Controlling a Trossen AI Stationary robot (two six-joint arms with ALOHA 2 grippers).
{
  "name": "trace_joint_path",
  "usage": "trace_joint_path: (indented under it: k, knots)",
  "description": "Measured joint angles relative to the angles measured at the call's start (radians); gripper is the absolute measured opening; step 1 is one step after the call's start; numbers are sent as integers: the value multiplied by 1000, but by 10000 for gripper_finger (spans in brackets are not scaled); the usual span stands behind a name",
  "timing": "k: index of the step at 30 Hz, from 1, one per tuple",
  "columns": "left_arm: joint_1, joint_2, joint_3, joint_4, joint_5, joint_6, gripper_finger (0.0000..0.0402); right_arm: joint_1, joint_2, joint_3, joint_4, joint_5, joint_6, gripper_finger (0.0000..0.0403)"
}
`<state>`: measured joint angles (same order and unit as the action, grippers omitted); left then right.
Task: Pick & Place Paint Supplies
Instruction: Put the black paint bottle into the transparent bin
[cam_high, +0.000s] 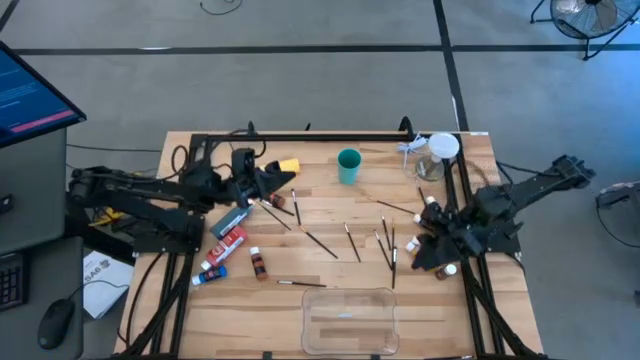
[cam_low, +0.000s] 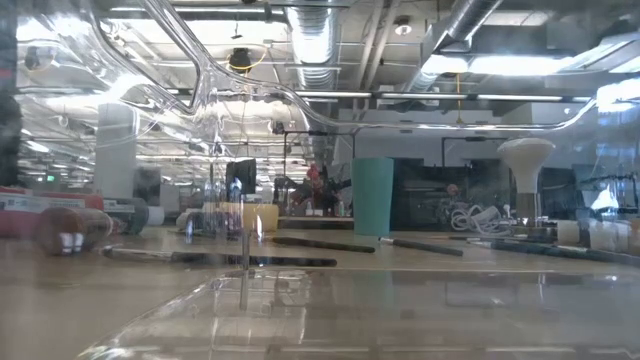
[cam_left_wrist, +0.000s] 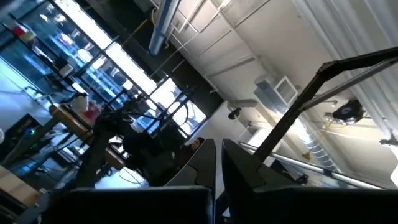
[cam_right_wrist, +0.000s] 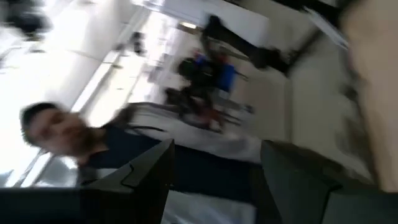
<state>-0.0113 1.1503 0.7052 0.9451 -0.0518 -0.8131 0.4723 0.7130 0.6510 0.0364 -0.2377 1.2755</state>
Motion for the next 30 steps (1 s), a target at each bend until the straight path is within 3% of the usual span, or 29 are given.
trace_joint_path:
  k: [4, 8, 18, 27, 30]
  knots:
    - [-69, 4, 0, 7, -106, 61, 2, 93, -38, -1, -278, 92, 129, 232]
    - [-89, 4, 0, 7, -143, 76, 2, 146, -56, -1, -487, 118, 246, 232]
    - [-89, 4, 0, 7, -148, 83, 2, 215, -51, 37, -709, 48, 425, 179]
    - [-102, 4, 0, 5, -144, 102, 2, 279, -53, 55, -444, 49, 438, 131]
    - [-117, 4, 0, 6, -143, 131, 2, 295, -52, 55, -372, 53, 528, 124]
